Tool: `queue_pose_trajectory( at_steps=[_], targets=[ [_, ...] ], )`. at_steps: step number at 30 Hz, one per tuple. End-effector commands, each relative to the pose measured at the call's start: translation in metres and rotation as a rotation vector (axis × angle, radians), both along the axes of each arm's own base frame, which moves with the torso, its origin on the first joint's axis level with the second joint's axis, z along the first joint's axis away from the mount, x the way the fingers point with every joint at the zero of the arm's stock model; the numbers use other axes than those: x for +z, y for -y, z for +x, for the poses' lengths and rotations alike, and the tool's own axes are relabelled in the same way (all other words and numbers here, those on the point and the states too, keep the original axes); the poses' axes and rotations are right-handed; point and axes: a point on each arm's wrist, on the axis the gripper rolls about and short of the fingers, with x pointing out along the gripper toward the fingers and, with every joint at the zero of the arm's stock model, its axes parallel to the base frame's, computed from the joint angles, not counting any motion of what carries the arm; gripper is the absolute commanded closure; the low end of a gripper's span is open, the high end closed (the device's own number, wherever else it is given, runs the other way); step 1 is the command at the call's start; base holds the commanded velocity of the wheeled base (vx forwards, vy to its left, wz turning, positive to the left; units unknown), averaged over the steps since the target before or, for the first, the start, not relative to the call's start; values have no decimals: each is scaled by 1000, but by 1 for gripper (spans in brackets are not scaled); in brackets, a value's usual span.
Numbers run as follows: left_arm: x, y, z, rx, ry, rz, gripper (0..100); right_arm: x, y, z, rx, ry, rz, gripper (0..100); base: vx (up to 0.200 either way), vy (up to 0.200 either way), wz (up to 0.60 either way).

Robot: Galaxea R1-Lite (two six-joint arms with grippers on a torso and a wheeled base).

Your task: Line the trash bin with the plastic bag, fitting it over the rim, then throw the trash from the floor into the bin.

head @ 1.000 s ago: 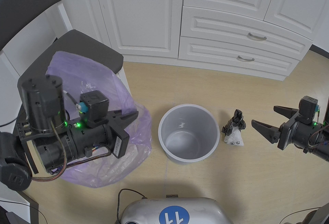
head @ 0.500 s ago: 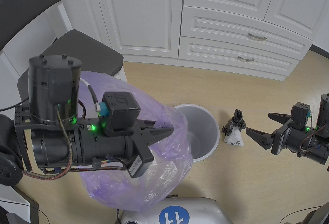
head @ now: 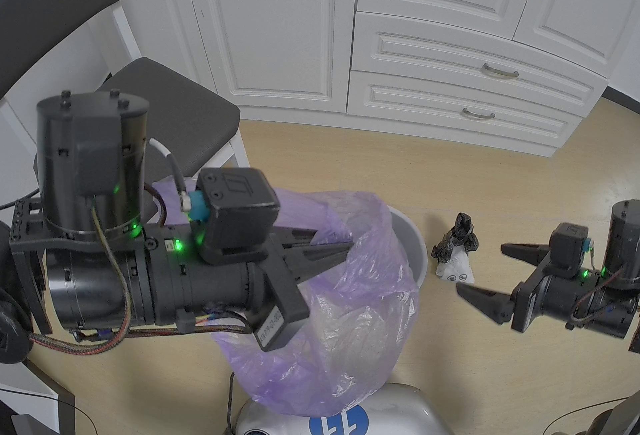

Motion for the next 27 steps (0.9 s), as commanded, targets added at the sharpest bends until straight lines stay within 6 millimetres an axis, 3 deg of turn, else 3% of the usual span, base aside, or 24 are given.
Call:
queue_pose_trajectory(
  at_steps=[1,8,16,19,20,24,27],
  targets=[
    [10,2,1,0,21,-32,100,-32,-39,-19,191,-124,-57,0,0,0,0],
    [10,3,2,0,19,-39,100,-68,-72,0,154,-138,29,0,0,0,0],
    [17,17,16,21,18,-128,100,-90,-98,-40,346,-136,27,0,0,0,0],
    [17,26,21,20,27,-167,100,-98,-109,-43,374,-160,13,0,0,0,0],
    [15,34,23,6,42,-193,100,-107,-132,-41,396,-170,34,0,0,0,0],
    [13,44,17,-22,44,-199,100,-125,-167,-38,369,-139,108,0,0,0,0],
    [11,45,18,16,43,-183,100,-130,-166,-38,348,-84,156,0,0,0,0]
  ],
)
